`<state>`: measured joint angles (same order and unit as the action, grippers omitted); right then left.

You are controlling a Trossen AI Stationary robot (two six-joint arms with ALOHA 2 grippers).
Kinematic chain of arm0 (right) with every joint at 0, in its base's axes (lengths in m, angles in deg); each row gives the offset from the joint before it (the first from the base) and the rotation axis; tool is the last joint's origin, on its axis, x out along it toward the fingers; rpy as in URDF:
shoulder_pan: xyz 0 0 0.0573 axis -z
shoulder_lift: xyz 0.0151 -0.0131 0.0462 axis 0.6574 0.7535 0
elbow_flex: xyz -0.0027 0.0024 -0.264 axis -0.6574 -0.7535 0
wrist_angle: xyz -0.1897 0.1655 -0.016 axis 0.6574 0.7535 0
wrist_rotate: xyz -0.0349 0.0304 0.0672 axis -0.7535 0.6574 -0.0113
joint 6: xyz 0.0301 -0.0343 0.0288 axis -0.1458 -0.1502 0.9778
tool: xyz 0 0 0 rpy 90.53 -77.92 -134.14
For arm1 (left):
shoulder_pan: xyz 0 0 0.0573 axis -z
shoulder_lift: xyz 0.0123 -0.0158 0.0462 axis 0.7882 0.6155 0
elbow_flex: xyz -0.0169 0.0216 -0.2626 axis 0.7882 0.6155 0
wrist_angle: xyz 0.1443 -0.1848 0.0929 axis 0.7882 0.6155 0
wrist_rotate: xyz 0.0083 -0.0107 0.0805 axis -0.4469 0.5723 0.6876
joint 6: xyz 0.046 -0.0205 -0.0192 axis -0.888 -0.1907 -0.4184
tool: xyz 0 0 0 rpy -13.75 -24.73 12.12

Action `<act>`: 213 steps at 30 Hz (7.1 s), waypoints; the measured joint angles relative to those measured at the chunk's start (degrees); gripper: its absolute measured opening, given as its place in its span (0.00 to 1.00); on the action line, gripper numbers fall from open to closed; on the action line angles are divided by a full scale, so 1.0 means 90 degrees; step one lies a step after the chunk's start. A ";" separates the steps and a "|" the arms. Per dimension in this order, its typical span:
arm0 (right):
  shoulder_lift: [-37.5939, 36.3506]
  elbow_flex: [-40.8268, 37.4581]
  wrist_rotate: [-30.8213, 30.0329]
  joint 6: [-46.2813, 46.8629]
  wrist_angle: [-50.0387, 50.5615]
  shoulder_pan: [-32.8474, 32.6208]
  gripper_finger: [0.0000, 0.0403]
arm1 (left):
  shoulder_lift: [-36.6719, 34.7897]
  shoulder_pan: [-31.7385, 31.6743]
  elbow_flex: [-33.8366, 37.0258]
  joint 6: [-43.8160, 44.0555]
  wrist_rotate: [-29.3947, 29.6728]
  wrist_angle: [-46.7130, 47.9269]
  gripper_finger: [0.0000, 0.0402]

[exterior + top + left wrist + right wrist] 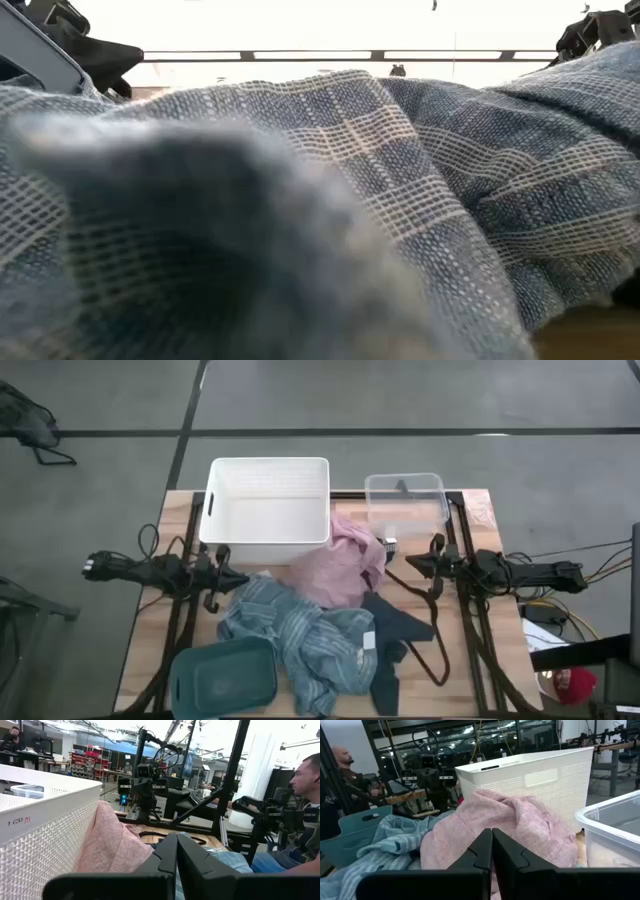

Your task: Pick & Place Cloths

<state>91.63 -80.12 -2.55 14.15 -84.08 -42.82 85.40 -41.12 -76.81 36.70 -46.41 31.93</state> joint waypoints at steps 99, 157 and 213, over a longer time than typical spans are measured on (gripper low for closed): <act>0.2507 0.0002 0.0080 0.2604 -0.2671 -0.0930 0.02 | 0.0000 0.0000 0.0000 0.0000 0.0000 0.0000 0.03; 1.3963 1.0250 0.0314 0.1192 0.3635 -0.2238 0.60 | 0.0048 0.0001 0.0000 0.0001 0.0000 0.0015 0.03; 0.9676 1.0224 -0.1564 -0.1803 0.2087 -0.1074 0.05 | 0.0102 0.0000 0.0000 0.0000 0.0000 0.0202 0.03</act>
<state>178.71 11.90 -16.62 -2.08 -65.30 -52.49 86.31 -41.12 -76.81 36.70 -46.41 33.75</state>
